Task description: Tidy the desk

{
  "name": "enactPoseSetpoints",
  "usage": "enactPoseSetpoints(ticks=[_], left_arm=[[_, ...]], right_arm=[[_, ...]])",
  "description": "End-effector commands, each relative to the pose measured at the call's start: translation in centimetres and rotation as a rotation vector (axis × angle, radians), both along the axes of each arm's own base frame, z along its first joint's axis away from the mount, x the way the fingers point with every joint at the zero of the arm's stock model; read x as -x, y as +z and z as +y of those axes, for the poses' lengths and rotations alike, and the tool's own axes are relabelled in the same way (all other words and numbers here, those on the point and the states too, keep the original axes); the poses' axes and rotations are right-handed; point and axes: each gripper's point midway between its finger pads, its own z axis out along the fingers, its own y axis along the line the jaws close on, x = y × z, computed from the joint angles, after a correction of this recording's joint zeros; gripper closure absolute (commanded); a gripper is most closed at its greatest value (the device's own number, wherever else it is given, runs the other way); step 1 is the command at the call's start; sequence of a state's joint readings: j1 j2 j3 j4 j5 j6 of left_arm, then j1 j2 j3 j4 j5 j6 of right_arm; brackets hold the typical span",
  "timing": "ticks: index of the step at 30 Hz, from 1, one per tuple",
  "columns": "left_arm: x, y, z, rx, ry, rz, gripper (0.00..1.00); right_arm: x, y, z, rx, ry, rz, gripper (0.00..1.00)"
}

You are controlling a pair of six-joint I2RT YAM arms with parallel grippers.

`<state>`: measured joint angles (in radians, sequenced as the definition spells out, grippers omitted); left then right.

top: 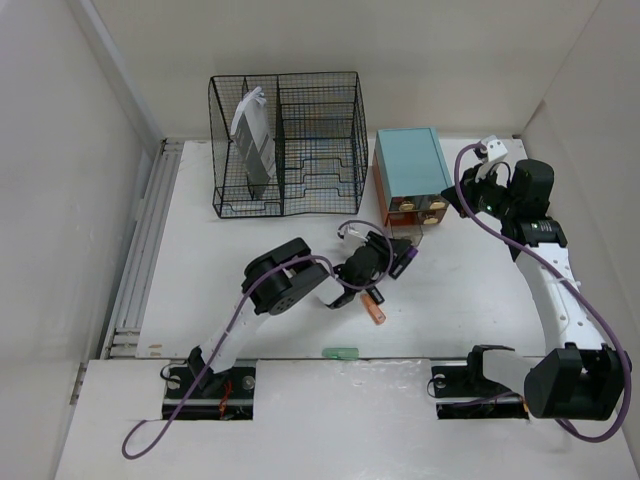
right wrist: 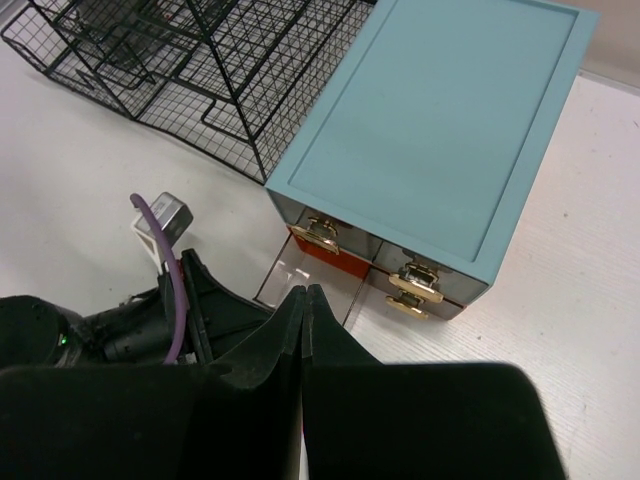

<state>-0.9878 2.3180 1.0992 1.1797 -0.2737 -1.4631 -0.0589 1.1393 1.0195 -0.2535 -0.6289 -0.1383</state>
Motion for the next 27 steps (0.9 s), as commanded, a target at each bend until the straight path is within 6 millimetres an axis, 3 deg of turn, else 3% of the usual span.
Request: enactPoseSetpoints(ticks=[1,9,14,22,26,27], left_arm=[[3.5,2.5,-1.7,0.041,-0.093,-0.025,0.75],[5.9,1.8,-1.8,0.052,-0.118,0.0,0.75],[5.9,2.1,-1.8,0.069,-0.117,0.001,0.75],[6.5,3.4,-0.7,0.051,-0.122,-0.027,0.47],[6.7,3.7,0.0,0.027,-0.114,-0.04,0.42],[6.6,4.7,0.2,0.04,-0.107,-0.062,0.42]], right_arm=[[0.2,2.4,0.1,0.004,0.02,-0.079,1.0],[0.2,2.4,0.1,0.004,0.02,-0.079,1.0],[0.2,2.4,0.1,0.004,0.02,-0.079,1.0],[0.3,2.0,0.3,0.0,0.029,-0.07,1.0],[0.3,2.0,0.3,0.0,0.029,-0.07,1.0],[0.3,2.0,0.3,0.0,0.029,-0.07,1.0]])
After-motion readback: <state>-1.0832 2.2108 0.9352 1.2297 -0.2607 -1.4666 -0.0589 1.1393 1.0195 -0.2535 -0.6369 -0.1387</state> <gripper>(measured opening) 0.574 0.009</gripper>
